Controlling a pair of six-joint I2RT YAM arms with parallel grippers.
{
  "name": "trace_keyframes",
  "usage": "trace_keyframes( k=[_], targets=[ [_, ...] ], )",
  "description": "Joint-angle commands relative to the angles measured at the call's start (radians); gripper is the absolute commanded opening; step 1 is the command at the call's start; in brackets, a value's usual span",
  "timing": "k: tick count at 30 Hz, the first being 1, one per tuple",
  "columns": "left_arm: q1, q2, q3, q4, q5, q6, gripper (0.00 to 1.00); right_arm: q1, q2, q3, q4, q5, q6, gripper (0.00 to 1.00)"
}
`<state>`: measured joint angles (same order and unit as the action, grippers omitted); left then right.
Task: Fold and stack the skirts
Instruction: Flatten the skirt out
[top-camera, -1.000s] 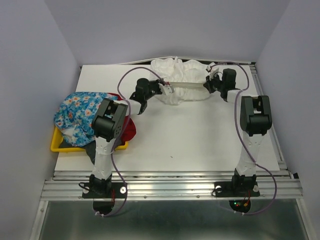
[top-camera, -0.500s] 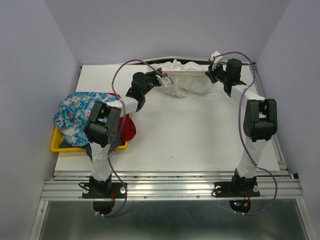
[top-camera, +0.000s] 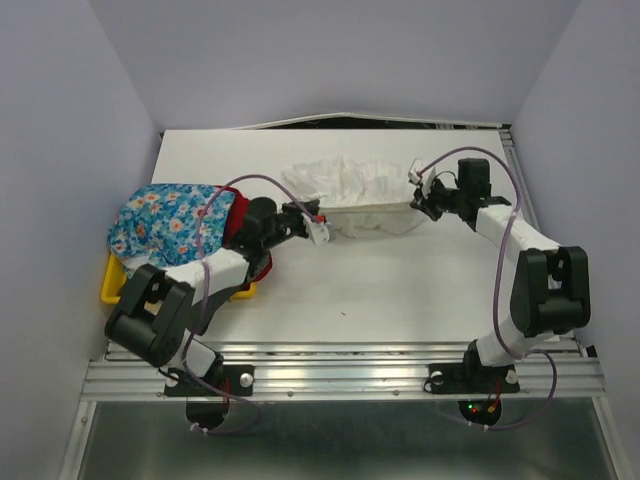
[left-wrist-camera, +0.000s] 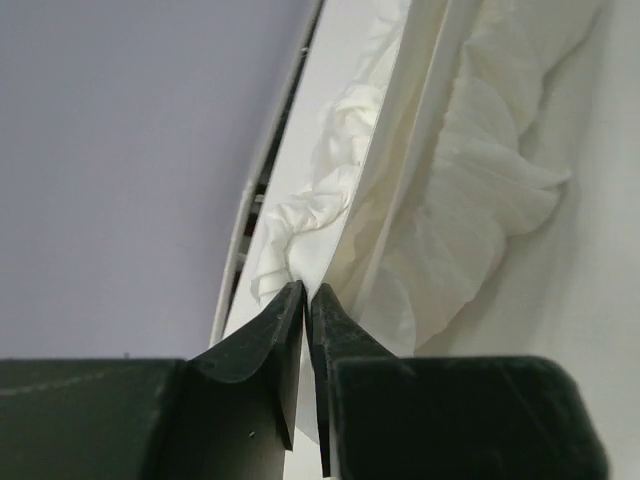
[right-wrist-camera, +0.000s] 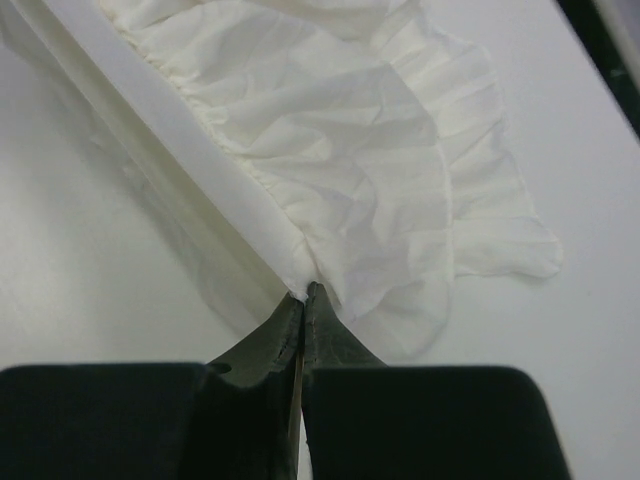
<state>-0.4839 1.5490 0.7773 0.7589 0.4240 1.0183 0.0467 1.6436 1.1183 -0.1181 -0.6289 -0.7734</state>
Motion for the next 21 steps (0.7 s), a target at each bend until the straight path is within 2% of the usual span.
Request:
trace_keyframes(
  k=[1,6,8,9,10,11,13,17,19,20,21],
  targets=[
    [-0.059,-0.203,-0.197,-0.11,0.058,0.112,0.23,0.015,-0.126,-0.153,-0.236,-0.002,-0.243,0.03],
    [-0.186,-0.375,-0.309,-0.362,0.111,0.21,0.29,0.051,-0.293,-0.371,-0.324,0.021,-0.43,0.06],
    [-0.258,-0.418,-0.329,-0.418,0.099,0.23,0.43,0.074,-0.359,-0.443,-0.403,0.029,-0.499,0.16],
    [-0.281,-0.428,-0.329,-0.472,0.088,0.232,0.5,0.074,-0.381,-0.462,-0.432,0.031,-0.553,0.25],
    [-0.316,-0.44,-0.322,-0.51,0.088,0.23,0.54,0.074,-0.401,-0.491,-0.457,0.032,-0.581,0.38],
    [-0.331,-0.444,-0.294,-0.589,0.094,0.226,0.55,0.085,-0.445,-0.502,-0.509,0.034,-0.628,0.63],
    [-0.354,-0.457,-0.248,-0.65,0.108,0.179,0.61,0.085,-0.522,-0.529,-0.546,0.041,-0.647,0.83],
    [-0.355,-0.474,-0.166,-0.668,0.099,0.005,0.61,0.085,-0.617,-0.497,-0.522,0.058,-0.494,0.83],
    [-0.355,-0.434,-0.104,-0.694,0.059,-0.141,0.57,0.085,-0.61,-0.436,-0.493,0.052,-0.304,0.81],
    [-0.352,-0.408,-0.025,-0.714,0.042,-0.194,0.56,0.085,-0.59,-0.398,-0.479,0.055,-0.231,0.79],
    [-0.346,-0.347,0.018,-0.754,0.01,-0.248,0.53,0.085,-0.521,-0.299,-0.471,0.06,-0.081,0.78]
  ],
)
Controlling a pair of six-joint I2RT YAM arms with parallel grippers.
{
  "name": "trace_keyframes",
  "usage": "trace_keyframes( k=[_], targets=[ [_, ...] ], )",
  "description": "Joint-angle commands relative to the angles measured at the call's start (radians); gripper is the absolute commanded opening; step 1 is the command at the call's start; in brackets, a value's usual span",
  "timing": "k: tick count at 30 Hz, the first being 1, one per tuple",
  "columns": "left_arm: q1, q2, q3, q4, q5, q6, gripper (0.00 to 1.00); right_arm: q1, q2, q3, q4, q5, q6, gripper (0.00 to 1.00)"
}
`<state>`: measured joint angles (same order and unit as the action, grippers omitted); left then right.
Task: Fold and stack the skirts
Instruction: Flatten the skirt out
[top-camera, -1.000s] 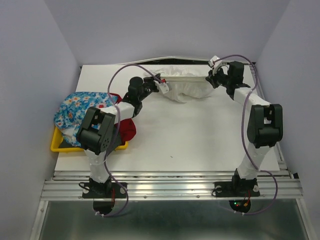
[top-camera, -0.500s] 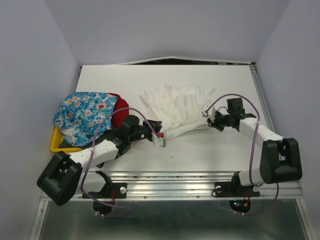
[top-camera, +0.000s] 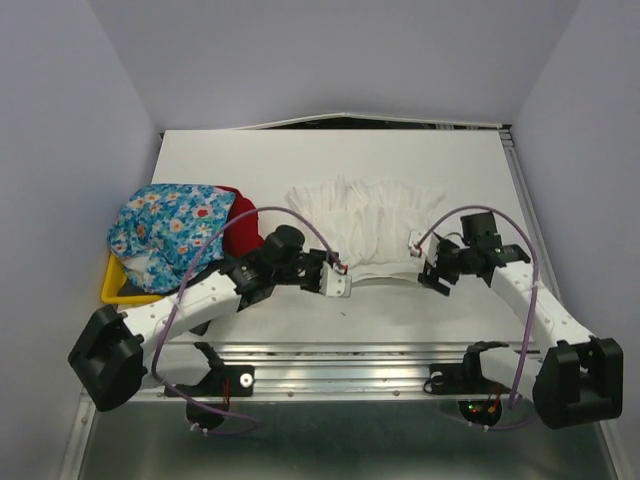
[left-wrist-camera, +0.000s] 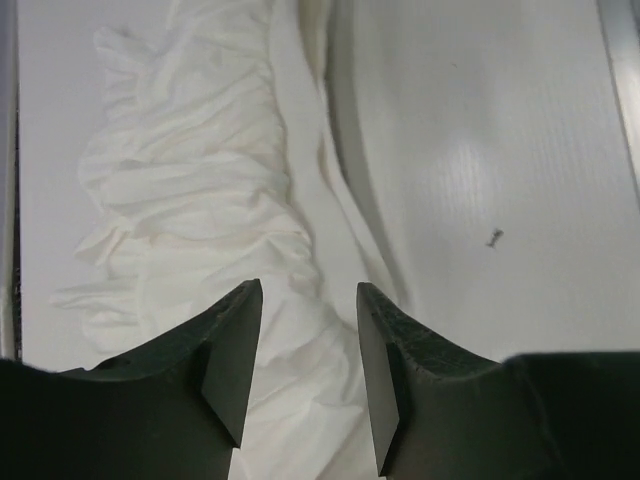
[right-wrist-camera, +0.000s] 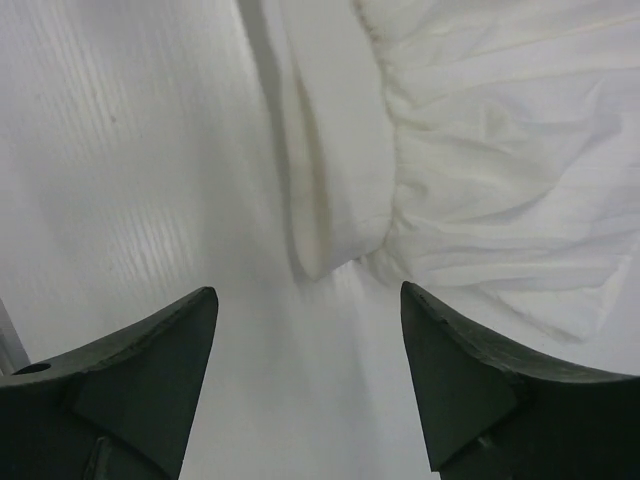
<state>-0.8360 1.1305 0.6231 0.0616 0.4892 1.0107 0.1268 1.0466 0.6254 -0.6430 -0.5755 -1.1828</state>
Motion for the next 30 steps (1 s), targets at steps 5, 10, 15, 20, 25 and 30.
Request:
trace_keyframes(
  k=[5,10,15,20,25,30],
  targets=[
    [0.096,0.303,0.482,-0.221,-0.127,-0.554,0.44,-0.018,0.389,0.502,0.054,-0.001,0.704,0.71],
    [0.161,0.524,0.651,-0.322,-0.225,-0.666,0.41,-0.018,0.662,0.643,0.003,-0.008,0.854,0.67],
    [0.166,0.643,0.699,-0.377,-0.302,-0.667,0.4,-0.018,0.743,0.588,0.028,0.089,0.885,0.66],
    [0.155,0.745,0.692,-0.399,-0.282,-0.644,0.37,-0.03,0.814,0.553,0.04,0.236,0.885,0.67],
    [0.051,0.788,0.668,-0.376,-0.313,-0.59,0.36,-0.147,0.987,0.68,0.071,0.377,0.83,0.67],
    [-0.119,0.842,0.699,-0.355,-0.253,-0.603,0.35,-0.205,1.112,0.919,0.08,0.387,0.77,0.7]
  ],
)
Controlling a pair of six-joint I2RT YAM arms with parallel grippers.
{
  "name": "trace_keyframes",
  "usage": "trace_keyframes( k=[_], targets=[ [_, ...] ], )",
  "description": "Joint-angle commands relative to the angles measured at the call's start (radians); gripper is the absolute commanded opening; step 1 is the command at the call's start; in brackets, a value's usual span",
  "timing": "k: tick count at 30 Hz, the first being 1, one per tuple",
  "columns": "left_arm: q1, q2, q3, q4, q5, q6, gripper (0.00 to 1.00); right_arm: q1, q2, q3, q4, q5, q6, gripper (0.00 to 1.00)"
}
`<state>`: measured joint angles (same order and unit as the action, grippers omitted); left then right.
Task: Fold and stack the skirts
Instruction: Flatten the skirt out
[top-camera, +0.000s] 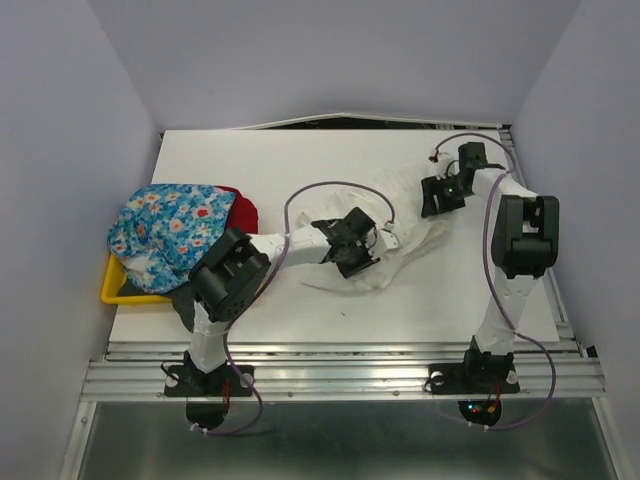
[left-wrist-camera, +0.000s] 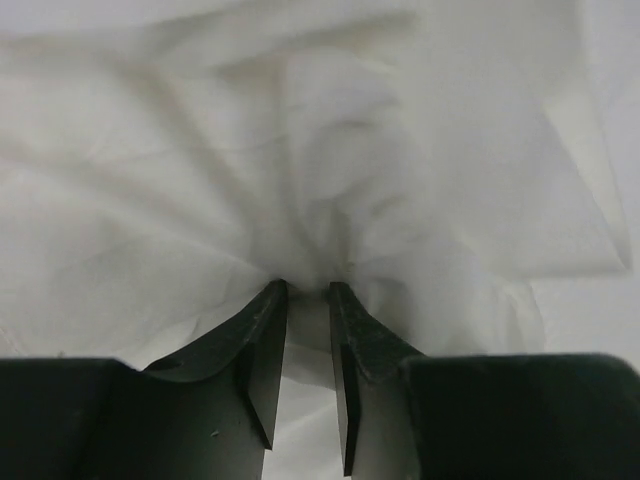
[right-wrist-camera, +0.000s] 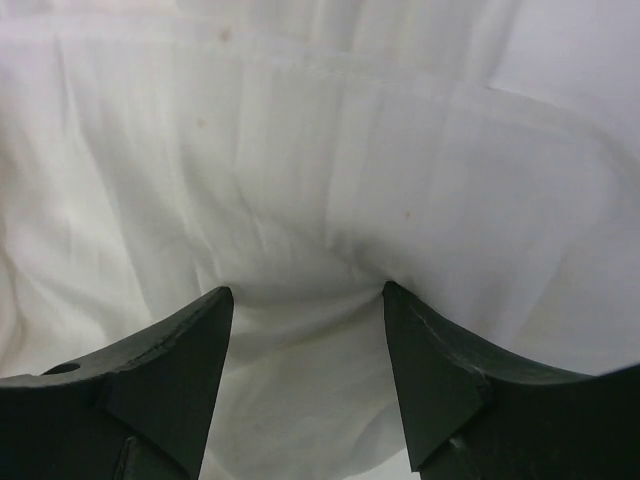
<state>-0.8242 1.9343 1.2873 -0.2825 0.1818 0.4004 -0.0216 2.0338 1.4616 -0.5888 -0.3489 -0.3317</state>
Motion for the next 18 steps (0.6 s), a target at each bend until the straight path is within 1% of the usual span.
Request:
trace_keyframes(
  k=[1,2,3,4,5,6,8,9,12,14,15,17,18],
  targets=[
    [-0.156,0.046,0.047,-0.003,0.064,0.003,0.35,-0.057,0.138,0.142,0.027,0.148,-0.081,0.7],
    [-0.179,0.054,0.081,0.008,0.085,-0.003,0.35,-0.057,0.144,0.179,0.012,0.072,-0.086,0.72],
    [-0.209,0.074,0.104,0.009,0.1,-0.021,0.36,-0.057,0.152,0.218,-0.014,0.035,-0.078,0.73],
    [-0.219,0.081,0.131,0.014,0.117,-0.035,0.36,-0.048,0.158,0.255,-0.052,0.012,-0.084,0.73],
    [-0.223,0.087,0.186,0.02,0.167,-0.047,0.36,-0.035,0.163,0.316,-0.075,-0.054,-0.099,0.75],
    [-0.224,0.089,0.213,0.025,0.194,-0.061,0.39,-0.035,0.157,0.334,-0.097,-0.08,-0.105,0.76],
    [-0.222,0.074,0.253,0.032,0.218,-0.09,0.4,-0.011,0.129,0.339,-0.103,-0.099,-0.122,0.77],
    [-0.213,0.037,0.271,0.045,0.249,-0.094,0.41,0.0,0.085,0.324,-0.1,-0.111,-0.118,0.77],
    [-0.158,-0.052,0.261,0.066,0.281,-0.135,0.42,0.0,-0.001,0.283,-0.097,-0.078,-0.07,0.77],
    [-0.116,-0.087,0.253,0.06,0.283,-0.159,0.42,0.0,-0.036,0.263,-0.123,-0.038,-0.044,0.74],
    [-0.072,-0.101,0.236,0.062,0.268,-0.181,0.42,0.0,-0.055,0.246,-0.123,0.034,-0.029,0.73],
    [-0.038,-0.133,0.212,0.057,0.23,-0.187,0.42,0.0,-0.109,0.182,-0.126,0.117,0.032,0.69],
    [-0.023,-0.138,0.201,0.059,0.196,-0.181,0.42,-0.011,-0.124,0.162,-0.134,0.142,0.048,0.68]
  ],
)
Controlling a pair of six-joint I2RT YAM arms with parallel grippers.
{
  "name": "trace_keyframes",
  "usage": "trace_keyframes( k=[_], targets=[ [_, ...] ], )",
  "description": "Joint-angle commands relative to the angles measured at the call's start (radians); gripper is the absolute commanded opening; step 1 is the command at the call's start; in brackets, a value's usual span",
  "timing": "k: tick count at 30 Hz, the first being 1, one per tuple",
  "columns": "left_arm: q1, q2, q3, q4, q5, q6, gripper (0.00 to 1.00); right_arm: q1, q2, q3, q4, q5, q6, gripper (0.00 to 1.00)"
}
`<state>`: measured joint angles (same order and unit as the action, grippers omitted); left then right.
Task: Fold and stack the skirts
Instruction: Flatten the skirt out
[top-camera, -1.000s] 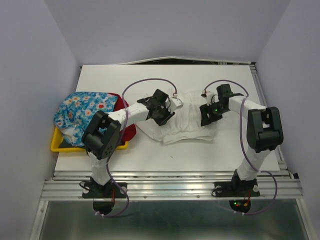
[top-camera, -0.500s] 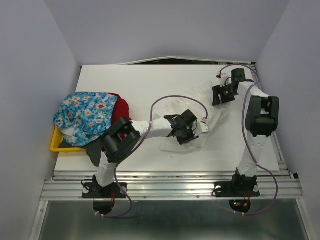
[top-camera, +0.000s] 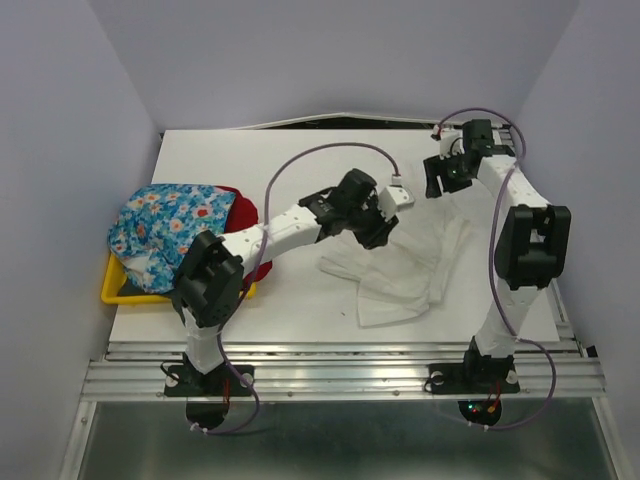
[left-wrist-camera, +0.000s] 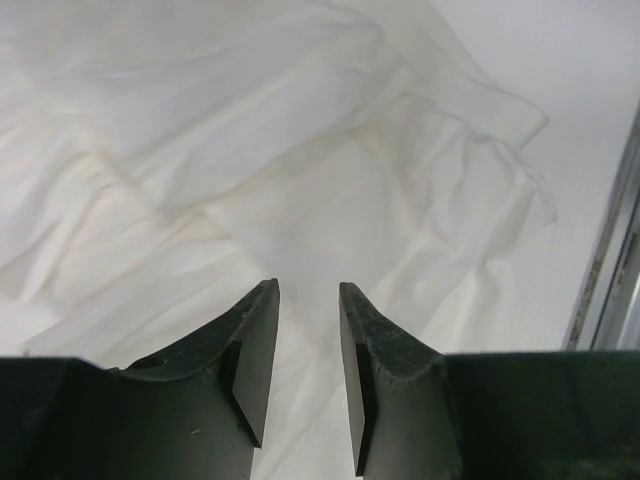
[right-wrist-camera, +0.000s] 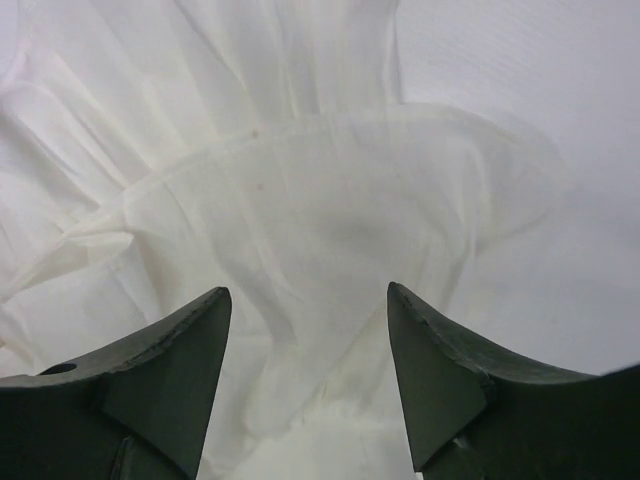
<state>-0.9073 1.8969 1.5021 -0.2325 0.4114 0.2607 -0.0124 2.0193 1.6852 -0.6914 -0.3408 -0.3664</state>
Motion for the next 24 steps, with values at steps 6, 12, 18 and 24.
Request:
trace_keyframes(
  k=[6,12,18,24],
  targets=[
    [0.146,-0.094,-0.088,0.064,-0.057,-0.048,0.41,-0.162,-0.166,-0.189,-0.109,0.109,0.179,0.66],
    [0.153,-0.078,-0.143,0.13,-0.091,-0.046,0.41,-0.34,-0.038,-0.182,-0.189,-0.037,0.305,0.77],
    [0.171,-0.099,-0.198,0.171,-0.083,-0.075,0.41,-0.388,-0.029,-0.208,-0.163,-0.32,0.412,0.83],
    [0.176,-0.117,-0.253,0.202,-0.075,-0.094,0.41,-0.397,-0.122,-0.234,-0.125,-0.342,0.466,0.85]
  ],
)
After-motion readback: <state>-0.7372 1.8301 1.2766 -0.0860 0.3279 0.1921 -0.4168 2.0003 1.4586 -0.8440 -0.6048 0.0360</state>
